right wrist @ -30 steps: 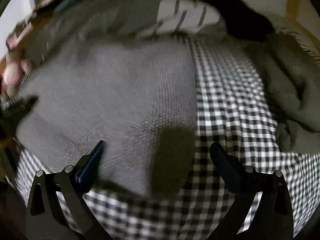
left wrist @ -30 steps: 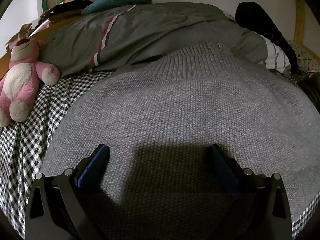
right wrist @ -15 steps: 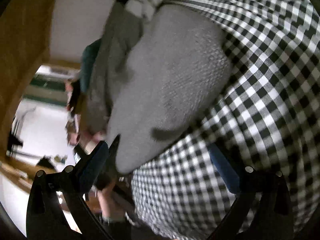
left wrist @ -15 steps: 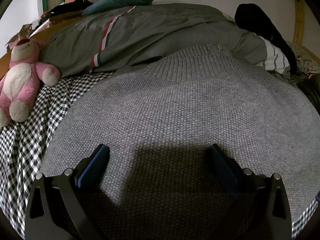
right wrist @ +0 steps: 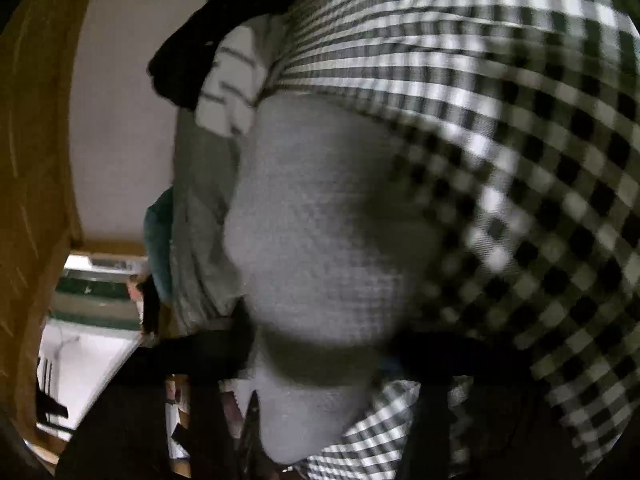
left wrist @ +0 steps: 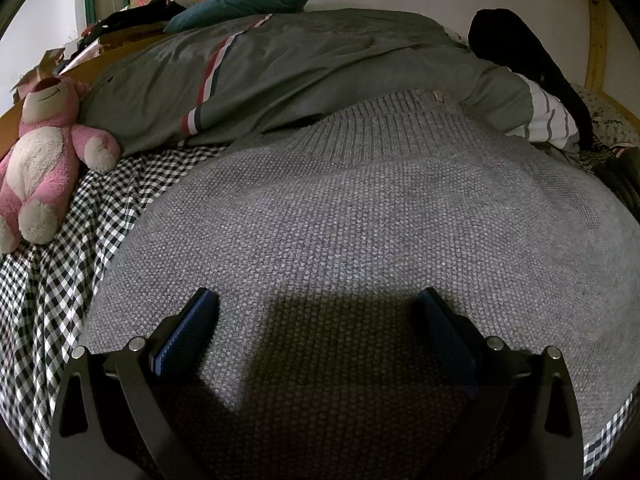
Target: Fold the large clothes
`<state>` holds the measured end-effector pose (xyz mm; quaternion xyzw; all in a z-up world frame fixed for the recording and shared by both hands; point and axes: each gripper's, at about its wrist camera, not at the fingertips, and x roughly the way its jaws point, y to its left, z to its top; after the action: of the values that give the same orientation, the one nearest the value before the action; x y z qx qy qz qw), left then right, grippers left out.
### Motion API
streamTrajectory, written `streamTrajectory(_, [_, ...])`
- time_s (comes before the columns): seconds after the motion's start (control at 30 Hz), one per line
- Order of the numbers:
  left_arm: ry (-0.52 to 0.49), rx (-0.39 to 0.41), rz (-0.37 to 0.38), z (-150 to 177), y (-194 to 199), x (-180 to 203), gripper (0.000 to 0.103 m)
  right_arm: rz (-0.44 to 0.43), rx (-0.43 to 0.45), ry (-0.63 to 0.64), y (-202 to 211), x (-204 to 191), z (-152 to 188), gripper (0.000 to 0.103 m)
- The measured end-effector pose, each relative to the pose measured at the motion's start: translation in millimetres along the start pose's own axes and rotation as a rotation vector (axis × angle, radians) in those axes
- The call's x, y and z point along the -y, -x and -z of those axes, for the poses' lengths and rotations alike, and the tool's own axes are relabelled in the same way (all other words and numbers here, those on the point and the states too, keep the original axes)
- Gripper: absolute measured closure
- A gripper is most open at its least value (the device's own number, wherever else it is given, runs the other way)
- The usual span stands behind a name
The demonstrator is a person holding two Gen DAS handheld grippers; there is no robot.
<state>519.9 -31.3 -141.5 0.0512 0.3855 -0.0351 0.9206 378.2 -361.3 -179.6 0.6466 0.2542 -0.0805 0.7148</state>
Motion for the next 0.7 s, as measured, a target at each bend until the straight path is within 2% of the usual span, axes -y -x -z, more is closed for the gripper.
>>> streamTrajectory(0.13, [0.001,0.001,-0.002,-0.8,-0.2,0.7,0.004,0.004,0.035,0.118,9.3,-14.1,7.8,0.069])
streamTrajectory(0.27, [0.002,0.002,-0.002,-0.9,-0.2,0.8,0.004,0.054,0.111,0.448,12.3,-74.6,24.1,0.071])
streamTrajectory(0.37, [0.004,0.002,-0.003,-0.8,0.0,0.7,0.004,0.052,0.144,0.595,10.9,-105.7,40.7,0.071])
streamTrajectory(0.7, [0.021,0.0,0.01,-2.5,0.4,0.4,0.004,-0.036,0.137,0.844,-8.7,-172.7,84.3,0.071])
